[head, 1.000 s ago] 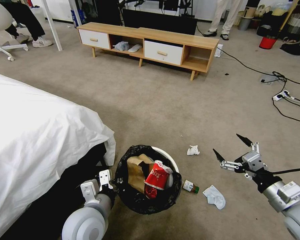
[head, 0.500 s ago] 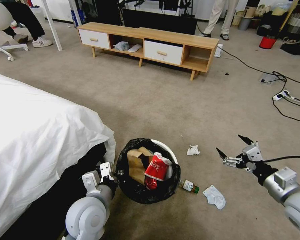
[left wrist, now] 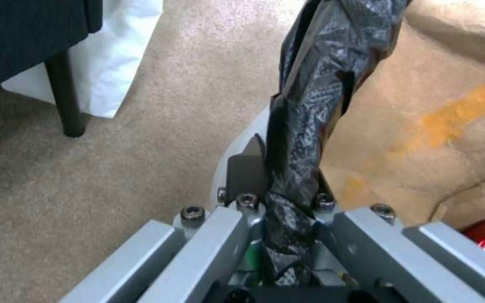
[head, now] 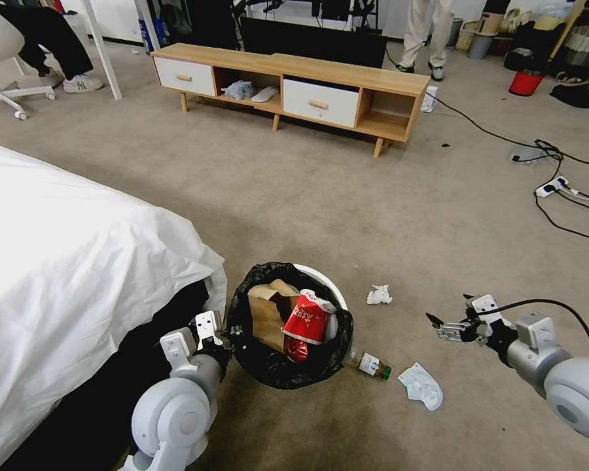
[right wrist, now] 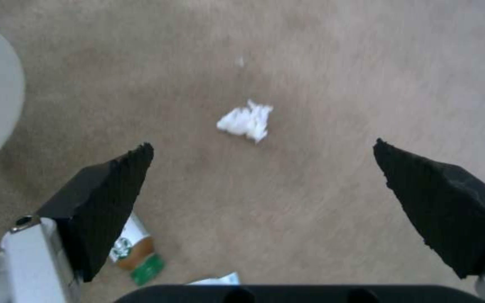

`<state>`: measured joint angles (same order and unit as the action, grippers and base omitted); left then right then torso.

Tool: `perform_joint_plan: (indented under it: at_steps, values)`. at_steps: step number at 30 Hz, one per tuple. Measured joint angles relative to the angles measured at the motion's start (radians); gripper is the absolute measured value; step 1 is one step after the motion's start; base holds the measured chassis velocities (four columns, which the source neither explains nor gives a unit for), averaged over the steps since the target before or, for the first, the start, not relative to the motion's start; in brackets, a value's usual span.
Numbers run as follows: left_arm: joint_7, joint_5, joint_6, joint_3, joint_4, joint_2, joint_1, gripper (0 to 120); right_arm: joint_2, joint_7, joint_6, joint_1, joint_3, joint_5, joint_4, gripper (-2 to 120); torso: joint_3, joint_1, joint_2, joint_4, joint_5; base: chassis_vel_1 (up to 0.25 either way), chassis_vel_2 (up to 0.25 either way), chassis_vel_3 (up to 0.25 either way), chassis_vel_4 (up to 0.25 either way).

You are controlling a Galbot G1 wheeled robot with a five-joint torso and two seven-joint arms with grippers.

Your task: Pick up the trash bin, then pick up the garbage from the floor and place it into the trash bin.

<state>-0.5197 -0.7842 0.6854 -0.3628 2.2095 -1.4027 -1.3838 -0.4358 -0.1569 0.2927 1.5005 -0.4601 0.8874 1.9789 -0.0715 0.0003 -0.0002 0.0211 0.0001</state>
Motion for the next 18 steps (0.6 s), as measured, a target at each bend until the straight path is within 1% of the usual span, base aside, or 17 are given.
perform_joint_plan:
  at_steps: [1,2,4,5,7,10,11,13,16,17,18]
  values:
    - [0.0,0.0,0.0,0.0,0.0,-0.003,0.001,1,-0.013,-0.01,0.024,-0.045,0.052,0.026,-0.017,100,0.0,0.0,0.0,0.0001,-0.0001,0.0,0.0,0.0,0.0]
    - [0.0,0.0,0.0,0.0,0.0,-0.003,0.001,1,-0.013,-0.01,0.024,-0.045,0.052,0.026,-0.017,100,0.0,0.0,0.0,0.0001,-0.0001,0.0,0.0,0.0,0.0]
    - [0.001,0.001,-0.001,-0.001,0.0,-0.008,0.001,1,-0.025,-0.031,0.072,-0.111,0.134,0.071,-0.042,100,0.0,0.0,0.0,0.0001,0.0001,0.0,0.0,0.0,0.0]
    - [0.001,0.001,-0.001,-0.001,0.0,-0.008,0.001,1,-0.025,-0.031,0.072,-0.111,0.134,0.071,-0.042,100,0.0,0.0,0.0,0.0001,0.0001,0.0,0.0,0.0,0.0]
    - [0.002,0.003,-0.002,-0.003,0.0,-0.014,-0.001,1,-0.025,-0.041,0.11,-0.154,0.189,0.101,-0.055,100,0.0,0.0,0.0,0.0001,-0.0001,0.0,0.0,0.0,0.0]
    - [0.003,0.003,-0.002,-0.004,0.0,-0.015,-0.001,1,-0.024,-0.042,0.117,-0.163,0.199,0.107,-0.058,100,0.0,0.0,0.0,0.0001,-0.0001,0.0,0.0,0.0,0.0]
    - [0.005,0.006,-0.003,-0.006,-0.001,-0.024,-0.003,1,-0.023,-0.044,0.155,-0.201,0.237,0.143,-0.065,100,0.0,0.0,0.0,0.0001,-0.0002,0.0,0.0,0.0,0.0]
    - [0.008,0.009,-0.003,-0.007,-0.002,-0.031,-0.003,1,-0.023,-0.046,0.19,-0.234,0.266,0.172,-0.071,100,0.0,0.0,0.0,0.0,-0.0001,0.0,0.0,0.0,0.0]
    - [0.009,0.012,-0.003,-0.007,-0.003,-0.035,-0.003,1,-0.026,-0.05,0.214,-0.26,0.29,0.192,-0.079,100,0.0,0.0,0.0,0.0001,-0.0003,0.0,0.0,0.0,0.0]
    - [0.01,0.014,-0.003,-0.007,-0.005,-0.038,-0.003,1,-0.034,-0.057,0.234,-0.294,0.318,0.218,-0.09,100,0.0,0.0,0.0,0.0003,-0.0002,0.0,0.0,0.0,0.0]
    - [0.011,0.016,-0.003,-0.007,-0.006,-0.041,-0.003,1,-0.044,-0.06,0.25,-0.325,0.343,0.241,-0.102,100,0.0,0.0,0.0,0.0,-0.0002,0.0,0.0,0.0,0.0]
